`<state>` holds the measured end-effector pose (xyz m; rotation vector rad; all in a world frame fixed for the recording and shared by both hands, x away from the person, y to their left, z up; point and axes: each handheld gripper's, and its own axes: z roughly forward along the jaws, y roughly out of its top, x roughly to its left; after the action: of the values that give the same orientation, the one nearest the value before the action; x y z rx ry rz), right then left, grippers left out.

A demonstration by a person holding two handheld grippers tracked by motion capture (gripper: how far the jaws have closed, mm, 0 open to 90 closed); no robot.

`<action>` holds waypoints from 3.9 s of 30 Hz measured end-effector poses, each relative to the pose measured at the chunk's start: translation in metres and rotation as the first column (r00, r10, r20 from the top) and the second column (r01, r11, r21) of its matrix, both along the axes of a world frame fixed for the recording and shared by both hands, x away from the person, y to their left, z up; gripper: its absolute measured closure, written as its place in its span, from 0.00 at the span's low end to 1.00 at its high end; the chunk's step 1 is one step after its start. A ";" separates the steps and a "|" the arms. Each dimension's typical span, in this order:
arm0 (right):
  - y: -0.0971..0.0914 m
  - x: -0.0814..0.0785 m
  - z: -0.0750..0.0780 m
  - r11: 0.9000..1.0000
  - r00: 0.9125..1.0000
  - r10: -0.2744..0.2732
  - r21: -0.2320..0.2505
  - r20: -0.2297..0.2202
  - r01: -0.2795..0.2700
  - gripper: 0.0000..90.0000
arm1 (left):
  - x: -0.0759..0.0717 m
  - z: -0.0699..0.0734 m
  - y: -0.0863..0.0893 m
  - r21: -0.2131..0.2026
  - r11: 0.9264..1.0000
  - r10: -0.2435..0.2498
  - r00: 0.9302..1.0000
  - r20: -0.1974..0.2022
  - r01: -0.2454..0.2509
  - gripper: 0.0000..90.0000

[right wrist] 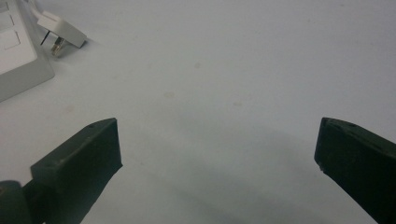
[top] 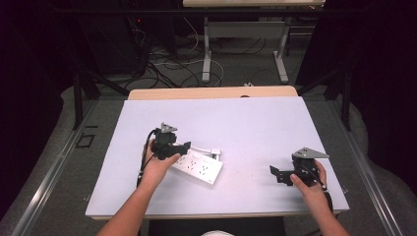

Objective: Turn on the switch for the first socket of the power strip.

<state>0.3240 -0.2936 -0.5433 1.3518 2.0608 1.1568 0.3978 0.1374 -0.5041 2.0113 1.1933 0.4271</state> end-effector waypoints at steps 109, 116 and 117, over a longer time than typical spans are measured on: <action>0.001 -0.001 0.001 1.000 1.000 -0.008 -0.003 0.009 0.008 0.00 | -0.068 -0.030 0.140 -0.068 0.964 0.256 0.966 -0.024 -0.257 0.00; 0.000 -0.001 0.001 1.000 1.000 -0.003 -0.005 0.005 0.003 0.00 | -0.070 -0.036 0.146 -0.074 0.957 0.281 0.960 -0.018 -0.282 0.00; 0.000 -0.001 0.001 1.000 1.000 -0.003 -0.006 0.006 0.003 0.00 | -0.069 -0.037 0.146 -0.078 0.956 0.284 0.959 -0.015 -0.284 0.00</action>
<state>0.3230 -0.2940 -0.5420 1.3469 2.0560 1.1503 0.3284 0.2837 -0.5415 1.7783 1.4857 0.5074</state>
